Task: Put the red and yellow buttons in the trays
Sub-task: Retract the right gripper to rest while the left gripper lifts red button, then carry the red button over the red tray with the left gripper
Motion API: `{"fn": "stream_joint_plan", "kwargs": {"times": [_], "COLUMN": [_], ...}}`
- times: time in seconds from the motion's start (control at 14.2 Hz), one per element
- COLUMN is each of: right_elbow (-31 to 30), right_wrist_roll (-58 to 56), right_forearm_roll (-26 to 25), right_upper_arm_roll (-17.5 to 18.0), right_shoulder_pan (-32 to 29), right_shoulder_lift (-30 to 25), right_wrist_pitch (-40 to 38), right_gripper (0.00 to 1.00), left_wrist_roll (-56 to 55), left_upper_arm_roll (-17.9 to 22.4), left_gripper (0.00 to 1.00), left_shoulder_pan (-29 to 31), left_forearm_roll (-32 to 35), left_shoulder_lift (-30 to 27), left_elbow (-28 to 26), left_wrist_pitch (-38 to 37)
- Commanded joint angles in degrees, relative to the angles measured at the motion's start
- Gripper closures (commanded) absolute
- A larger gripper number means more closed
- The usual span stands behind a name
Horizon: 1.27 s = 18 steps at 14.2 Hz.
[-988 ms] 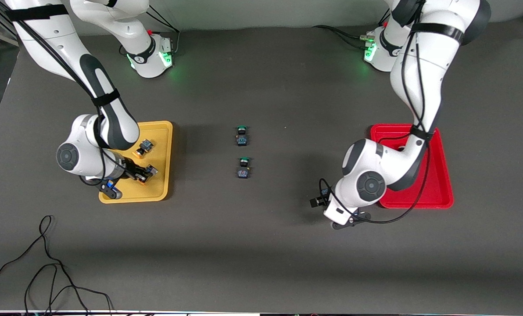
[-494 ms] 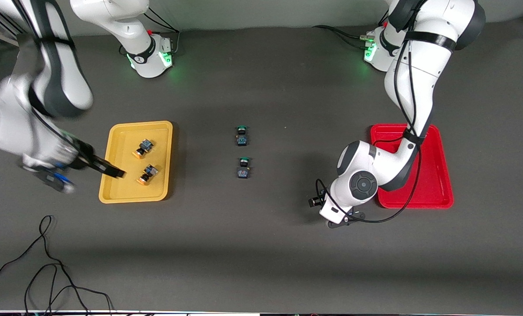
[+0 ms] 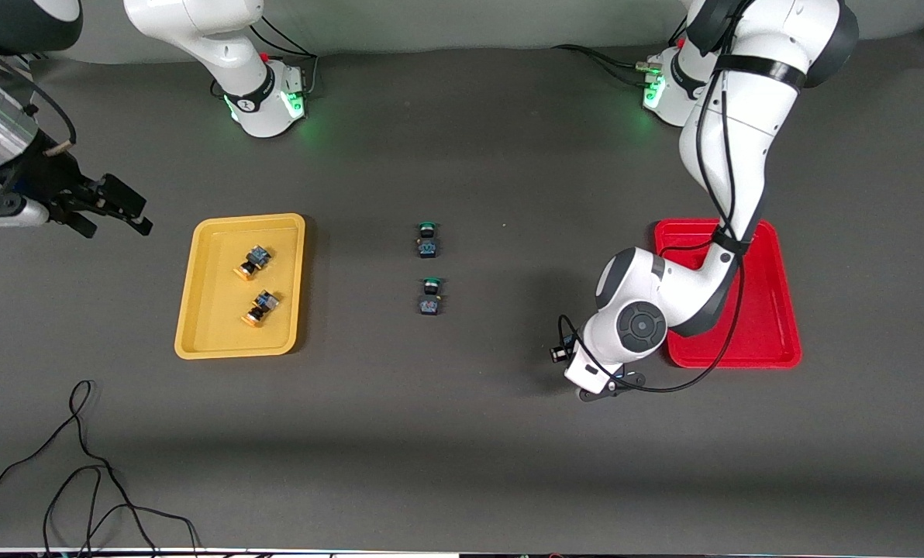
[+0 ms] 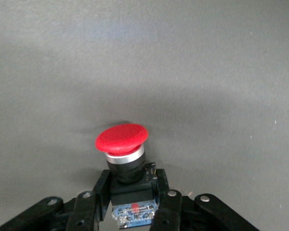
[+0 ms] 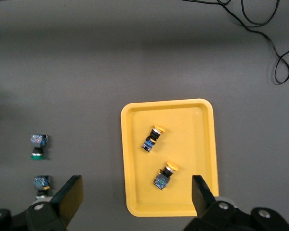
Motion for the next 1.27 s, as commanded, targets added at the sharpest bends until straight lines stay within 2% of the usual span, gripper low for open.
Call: {"fn": "stream_joint_plan", "kwargs": {"times": [0.0,0.14,0.28,0.42,0.64,0.85,0.99,1.2], "right_elbow": [2.7,3.0,3.2,3.5,5.1,6.6,8.2,10.2], "right_wrist_roll": [-2.5,-3.1,-4.3,-4.9,-4.8,-4.9,-4.9,-4.6], "right_forearm_roll": [-1.6,-4.1,-4.3,-3.6,-3.4,-1.7,-0.4,-0.4], "right_upper_arm_roll": [1.8,4.9,5.0,3.9,3.9,3.7,3.2,3.3], "right_shoulder_pan": [-1.0,-3.3,-3.7,-3.6,-3.3,-3.3,-3.3,-3.3], "right_shoulder_lift": [-0.3,-0.5,-0.5,0.1,0.6,0.4,0.4,0.6], "right_wrist_pitch": [-4.8,-6.3,-6.4,-6.4,-8.0,-11.2,-11.4,-15.2], "right_gripper": [0.0,0.0,0.0,0.0,0.0,0.0,0.0,0.0], "left_wrist_roll": [-2.1,-1.4,1.7,8.9,21.0,32.0,33.5,33.6], "left_upper_arm_roll": [0.3,0.4,0.7,0.8,0.8,0.9,0.9,0.9], "left_gripper": [1.0,1.0,1.0,1.0,1.0,1.0,1.0,1.0], "left_shoulder_pan": [-0.3,0.2,1.8,5.8,13.3,20.0,22.4,23.5], "left_forearm_roll": [-0.1,-0.1,0.3,0.3,0.6,2.0,4.6,4.6], "left_shoulder_lift": [-7.6,-13.5,-19.5,-27.1,-34.8,-35.7,-35.7,-34.7], "left_elbow": [0.8,0.6,-1.1,-7.5,-18.1,-25.4,-32.8,-42.3], "left_wrist_pitch": [-12.9,-23.8,-32.1,-33.6,-29.2,-21.0,-10.5,4.0]}}
